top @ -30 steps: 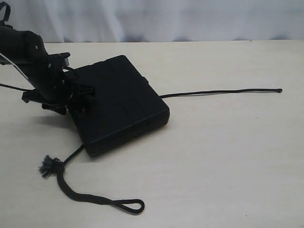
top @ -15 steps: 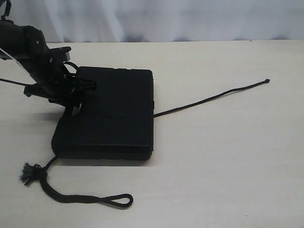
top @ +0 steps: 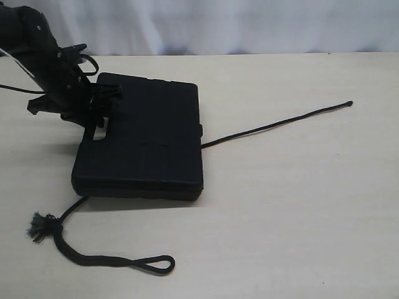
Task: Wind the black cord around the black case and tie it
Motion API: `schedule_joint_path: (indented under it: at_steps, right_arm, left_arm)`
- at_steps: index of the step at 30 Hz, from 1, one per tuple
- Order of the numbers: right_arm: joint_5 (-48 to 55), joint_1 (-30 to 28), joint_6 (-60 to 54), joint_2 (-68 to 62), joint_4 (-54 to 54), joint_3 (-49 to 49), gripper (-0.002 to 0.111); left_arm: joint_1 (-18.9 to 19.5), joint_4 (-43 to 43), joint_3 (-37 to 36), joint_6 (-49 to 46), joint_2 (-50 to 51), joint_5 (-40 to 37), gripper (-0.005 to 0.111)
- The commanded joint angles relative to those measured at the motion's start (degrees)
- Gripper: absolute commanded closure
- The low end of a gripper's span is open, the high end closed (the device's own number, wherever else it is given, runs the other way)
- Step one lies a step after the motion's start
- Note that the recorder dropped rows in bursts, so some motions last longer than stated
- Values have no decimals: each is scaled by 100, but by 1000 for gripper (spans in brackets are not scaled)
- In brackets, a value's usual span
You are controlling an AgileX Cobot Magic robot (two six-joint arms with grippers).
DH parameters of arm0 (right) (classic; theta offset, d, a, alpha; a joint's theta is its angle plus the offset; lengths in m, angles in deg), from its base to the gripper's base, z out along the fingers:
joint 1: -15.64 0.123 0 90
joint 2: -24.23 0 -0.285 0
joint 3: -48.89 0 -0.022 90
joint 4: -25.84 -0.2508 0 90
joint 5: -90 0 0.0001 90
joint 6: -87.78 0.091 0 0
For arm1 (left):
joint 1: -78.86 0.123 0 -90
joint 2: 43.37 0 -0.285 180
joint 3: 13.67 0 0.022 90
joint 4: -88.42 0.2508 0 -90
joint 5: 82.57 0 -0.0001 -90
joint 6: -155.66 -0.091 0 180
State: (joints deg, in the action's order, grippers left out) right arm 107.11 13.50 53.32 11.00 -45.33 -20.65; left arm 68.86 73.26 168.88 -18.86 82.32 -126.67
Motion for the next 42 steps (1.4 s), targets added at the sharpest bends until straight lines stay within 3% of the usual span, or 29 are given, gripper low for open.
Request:
schedule_joint_path:
  at_steps: [1, 10, 20, 25, 32, 35, 39, 42]
  right_arm:
    - [2538, -33, -4903, -1262, -2878, 390, 104]
    - [3293, -33, -5317, -4783, -2878, 1873, 104]
    - [2481, -33, -5332, -5177, -2878, 3752, 104]
    - [867, -33, -6194, -5177, -2878, 4159, 104]
    - [-4023, -33, -8362, -5494, -2878, 4295, 104]
    - [-5486, -33, -8697, -5992, -2878, 4285, 104]
    - [-5374, 306, -8697, -6433, -2878, 4072, 104]
    - [-4953, 1027, -8697, -6771, -2878, 4016, 104]
  left_arm:
    - [9, -550, 99, 33, -78, -120, 107]
    - [9, -758, 99, 33, -78, -373, 107]
    - [9, -1010, 99, 18, -78, -542, 107]
    - [9, -998, 99, -174, -78, -674, 107]
    - [9, -1060, 99, -412, -78, -827, 107]
    - [9, -1244, 99, -412, -78, -807, 107]
    - [9, -1424, 99, -412, -78, -869, 107]
    - [9, -1436, 99, -412, -78, -866, 107]
